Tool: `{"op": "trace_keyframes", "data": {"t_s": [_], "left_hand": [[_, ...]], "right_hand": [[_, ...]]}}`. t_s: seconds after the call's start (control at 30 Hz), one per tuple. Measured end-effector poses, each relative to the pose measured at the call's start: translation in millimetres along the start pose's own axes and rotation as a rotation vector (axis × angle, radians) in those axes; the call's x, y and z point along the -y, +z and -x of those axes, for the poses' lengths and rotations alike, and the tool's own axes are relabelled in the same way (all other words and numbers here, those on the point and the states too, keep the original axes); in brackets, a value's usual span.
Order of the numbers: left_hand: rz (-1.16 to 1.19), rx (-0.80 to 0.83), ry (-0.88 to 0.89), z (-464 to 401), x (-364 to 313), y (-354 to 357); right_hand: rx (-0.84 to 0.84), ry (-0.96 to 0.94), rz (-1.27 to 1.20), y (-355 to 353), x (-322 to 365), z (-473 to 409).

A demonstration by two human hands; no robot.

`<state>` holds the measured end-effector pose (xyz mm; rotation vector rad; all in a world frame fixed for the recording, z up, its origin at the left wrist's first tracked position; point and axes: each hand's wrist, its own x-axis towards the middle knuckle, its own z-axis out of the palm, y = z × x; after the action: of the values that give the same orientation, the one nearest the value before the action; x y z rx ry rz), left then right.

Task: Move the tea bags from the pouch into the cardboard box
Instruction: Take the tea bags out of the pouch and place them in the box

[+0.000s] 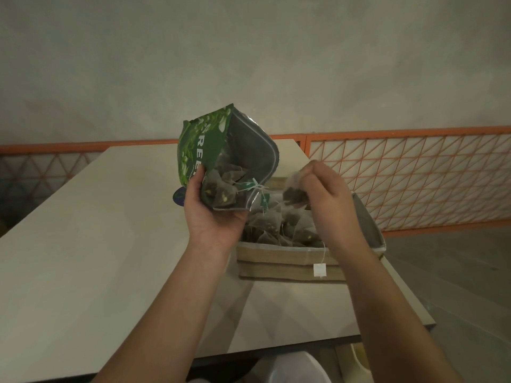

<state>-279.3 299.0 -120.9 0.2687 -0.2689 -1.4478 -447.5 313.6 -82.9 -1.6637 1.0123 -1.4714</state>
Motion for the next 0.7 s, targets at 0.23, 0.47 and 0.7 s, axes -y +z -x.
{"op": "trace_keyframes", "data": {"t_s": [0.23, 0.47, 0.7], "left_hand": [[0.015, 0.023, -0.027, -5, 6, -4], [-0.019, 0.014, -0.024, -5, 3, -4], [-0.037, 0.014, -0.027, 2, 4, -3]], "right_hand": [[0.213, 0.013, 0.615, -12, -26, 2], [0.055, -0.176, 0.568, 8, -22, 3], [0.098, -0.501, 0.917, 47, -6, 3]]}}
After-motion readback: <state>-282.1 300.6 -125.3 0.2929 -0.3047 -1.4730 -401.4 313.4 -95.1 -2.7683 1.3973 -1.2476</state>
